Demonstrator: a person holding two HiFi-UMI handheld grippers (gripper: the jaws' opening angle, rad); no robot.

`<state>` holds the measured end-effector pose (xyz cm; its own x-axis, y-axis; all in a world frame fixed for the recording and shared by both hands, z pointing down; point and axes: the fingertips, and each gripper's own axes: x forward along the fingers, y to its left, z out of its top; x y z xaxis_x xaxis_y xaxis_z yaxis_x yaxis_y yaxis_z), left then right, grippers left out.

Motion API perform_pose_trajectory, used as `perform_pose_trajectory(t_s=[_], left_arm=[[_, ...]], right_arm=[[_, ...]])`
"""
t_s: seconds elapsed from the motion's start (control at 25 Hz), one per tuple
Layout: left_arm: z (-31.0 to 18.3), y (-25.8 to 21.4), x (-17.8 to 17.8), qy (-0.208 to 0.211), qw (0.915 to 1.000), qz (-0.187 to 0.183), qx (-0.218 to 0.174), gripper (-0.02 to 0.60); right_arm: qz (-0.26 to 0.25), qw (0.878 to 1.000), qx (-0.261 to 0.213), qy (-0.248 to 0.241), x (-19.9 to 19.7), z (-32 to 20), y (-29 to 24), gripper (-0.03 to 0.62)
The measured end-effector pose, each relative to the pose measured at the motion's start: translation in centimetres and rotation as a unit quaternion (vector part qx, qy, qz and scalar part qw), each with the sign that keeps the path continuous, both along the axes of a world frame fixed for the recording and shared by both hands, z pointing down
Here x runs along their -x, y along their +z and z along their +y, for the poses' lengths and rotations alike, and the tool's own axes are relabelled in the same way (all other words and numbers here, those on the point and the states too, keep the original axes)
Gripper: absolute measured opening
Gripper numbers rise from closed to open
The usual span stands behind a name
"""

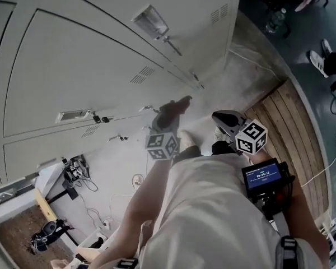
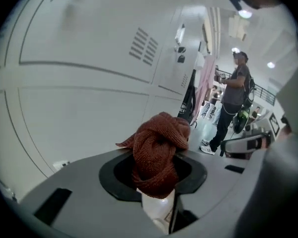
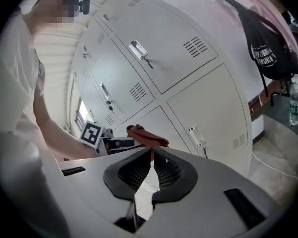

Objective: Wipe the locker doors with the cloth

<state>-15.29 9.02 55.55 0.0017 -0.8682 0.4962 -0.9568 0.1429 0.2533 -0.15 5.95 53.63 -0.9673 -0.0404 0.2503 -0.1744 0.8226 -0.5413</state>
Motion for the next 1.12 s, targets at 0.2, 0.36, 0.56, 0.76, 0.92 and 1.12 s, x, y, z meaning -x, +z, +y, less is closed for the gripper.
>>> perform_pose_trajectory(t_s=[0.2, 0.36, 0.56, 0.76, 0.92, 1.12], left_arm=[[2.9, -5.4, 1.4, 0.014, 0.9969, -0.062, -0.046, 0.110], [5.8, -7.7, 3.9, -0.030, 0.9951, -0.063, -0.070, 0.110], [7.3, -7.3, 3.7, -0.042, 0.9951, -0.045, -0.077, 0.110], [7.8, -7.4, 3.4, -0.028, 0.9956, -0.044, -0.077, 0.110], [7.7, -7.1, 3.0, -0.022, 0.9964, -0.039, -0.072, 0.110], [8.5, -7.3, 2.9, -0.006, 0.9957, -0.047, -0.079, 0.110]], right_arm=[[-0.021, 0.999, -0.031, -0.034, 2.5, -0.1, -3.4, 0.028], [-0.049, 0.996, -0.053, -0.047, 4.7, 0.0, -6.5, 0.028], [-0.057, 0.995, -0.071, -0.048, 4.6, 0.2, -7.9, 0.029], [-0.052, 0.995, -0.073, -0.045, 5.2, 1.1, -7.3, 0.028], [-0.056, 0.994, -0.079, -0.041, 5.3, 0.8, -7.7, 0.028], [-0.059, 0.994, -0.083, -0.040, 5.7, 2.0, -8.1, 0.029]])
